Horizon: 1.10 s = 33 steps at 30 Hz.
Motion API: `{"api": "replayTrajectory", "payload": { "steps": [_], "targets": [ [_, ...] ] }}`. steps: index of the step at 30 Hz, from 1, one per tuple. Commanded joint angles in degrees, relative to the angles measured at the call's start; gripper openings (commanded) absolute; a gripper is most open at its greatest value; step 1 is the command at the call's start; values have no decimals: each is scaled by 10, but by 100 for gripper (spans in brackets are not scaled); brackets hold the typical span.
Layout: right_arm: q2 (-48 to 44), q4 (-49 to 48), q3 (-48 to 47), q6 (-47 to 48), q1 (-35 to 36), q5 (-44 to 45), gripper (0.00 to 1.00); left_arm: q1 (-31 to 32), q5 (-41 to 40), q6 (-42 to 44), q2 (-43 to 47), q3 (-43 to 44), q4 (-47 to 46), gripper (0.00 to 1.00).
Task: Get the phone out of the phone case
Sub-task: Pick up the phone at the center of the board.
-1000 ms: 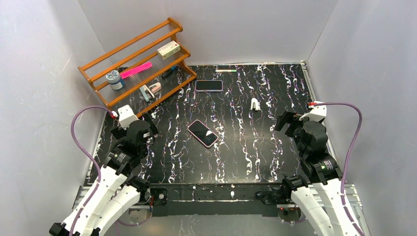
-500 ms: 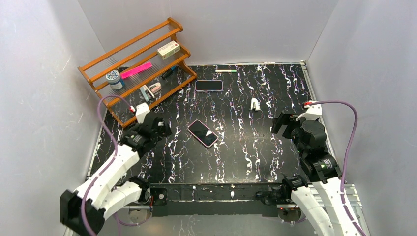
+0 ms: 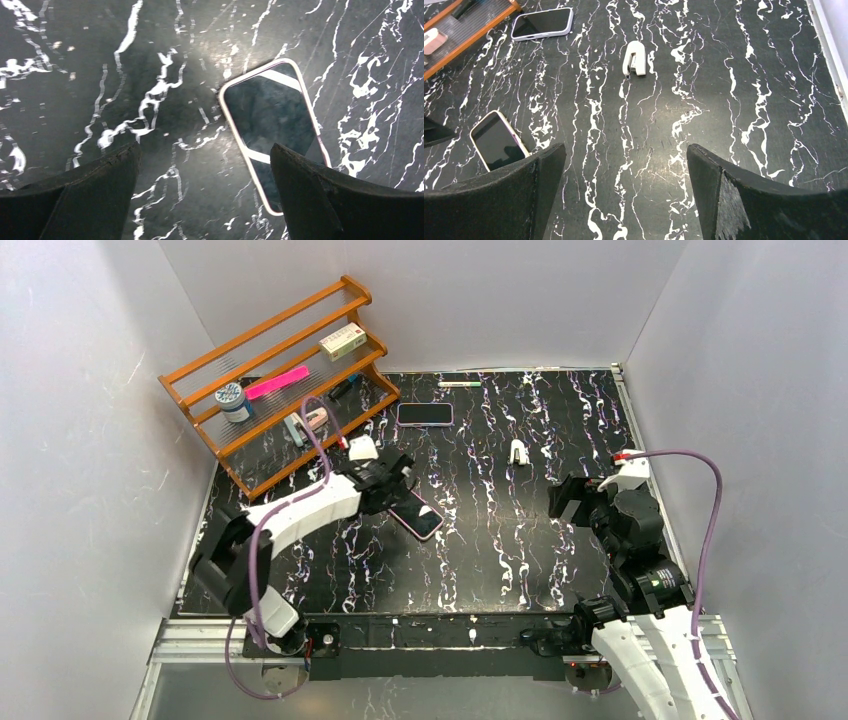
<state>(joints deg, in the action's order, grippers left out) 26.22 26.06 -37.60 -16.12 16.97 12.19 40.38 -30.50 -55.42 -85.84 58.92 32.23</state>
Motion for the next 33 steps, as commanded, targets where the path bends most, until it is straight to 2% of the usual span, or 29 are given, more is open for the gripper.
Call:
{"api": "replayTrajectory", "payload": {
  "steps": [1,7,15,22,33],
  "targets": [
    [-3,-27,3,10,2,-27,99,17,-40,-62,-72,71,25,98],
    [-2,-31,5,14,2,-35,99,21,-33,-106,-187,164,41,98],
    [3,-33,5,18,2,-51,99,21,-43,-190,-286,258,141,98],
    [2,-35,6,20,2,-65,99,21,-18,-231,-326,281,174,98],
    [1,-38,8,20,19,-80,99,46,33,-269,-338,261,173,98]
  ]
}}
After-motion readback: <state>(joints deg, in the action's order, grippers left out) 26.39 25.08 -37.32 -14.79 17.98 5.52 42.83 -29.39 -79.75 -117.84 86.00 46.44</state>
